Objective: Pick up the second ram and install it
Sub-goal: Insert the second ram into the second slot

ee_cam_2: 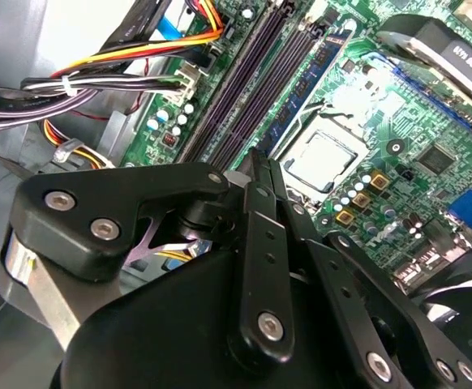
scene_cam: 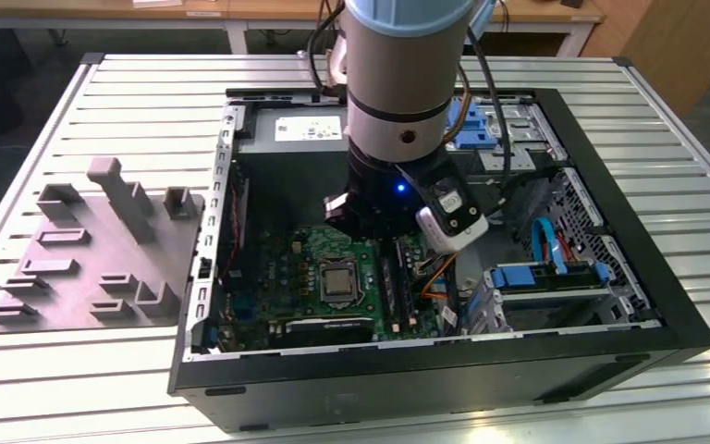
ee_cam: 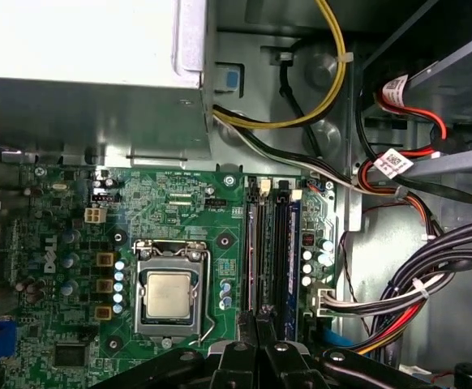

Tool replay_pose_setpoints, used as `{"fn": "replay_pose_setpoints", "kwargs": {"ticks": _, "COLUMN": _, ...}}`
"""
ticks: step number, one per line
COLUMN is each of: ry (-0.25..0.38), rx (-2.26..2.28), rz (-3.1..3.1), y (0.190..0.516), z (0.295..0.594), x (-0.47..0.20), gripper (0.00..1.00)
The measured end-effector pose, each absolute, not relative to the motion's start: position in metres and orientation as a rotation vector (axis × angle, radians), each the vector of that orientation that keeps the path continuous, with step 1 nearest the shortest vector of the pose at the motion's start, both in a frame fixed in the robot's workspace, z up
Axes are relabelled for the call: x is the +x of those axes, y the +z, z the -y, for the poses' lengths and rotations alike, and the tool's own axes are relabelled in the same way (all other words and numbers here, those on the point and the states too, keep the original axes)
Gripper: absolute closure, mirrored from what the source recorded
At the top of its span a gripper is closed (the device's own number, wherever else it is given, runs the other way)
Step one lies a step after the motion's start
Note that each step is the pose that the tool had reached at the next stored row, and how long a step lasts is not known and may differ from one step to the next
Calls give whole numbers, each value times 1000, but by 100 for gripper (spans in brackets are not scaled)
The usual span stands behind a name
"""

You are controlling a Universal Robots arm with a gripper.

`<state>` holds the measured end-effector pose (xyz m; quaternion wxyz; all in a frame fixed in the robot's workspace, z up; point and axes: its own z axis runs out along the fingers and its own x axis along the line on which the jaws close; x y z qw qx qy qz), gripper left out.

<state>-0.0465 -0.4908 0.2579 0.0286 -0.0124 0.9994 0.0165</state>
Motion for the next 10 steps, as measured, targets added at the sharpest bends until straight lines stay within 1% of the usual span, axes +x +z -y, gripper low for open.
{"fn": "replay_pose_setpoints", "kwargs": {"ticks": 10, "ry": 51, "rx": -38, "rz": -3087, "y": 251, "z": 491, "x": -40, "gripper": 89}}
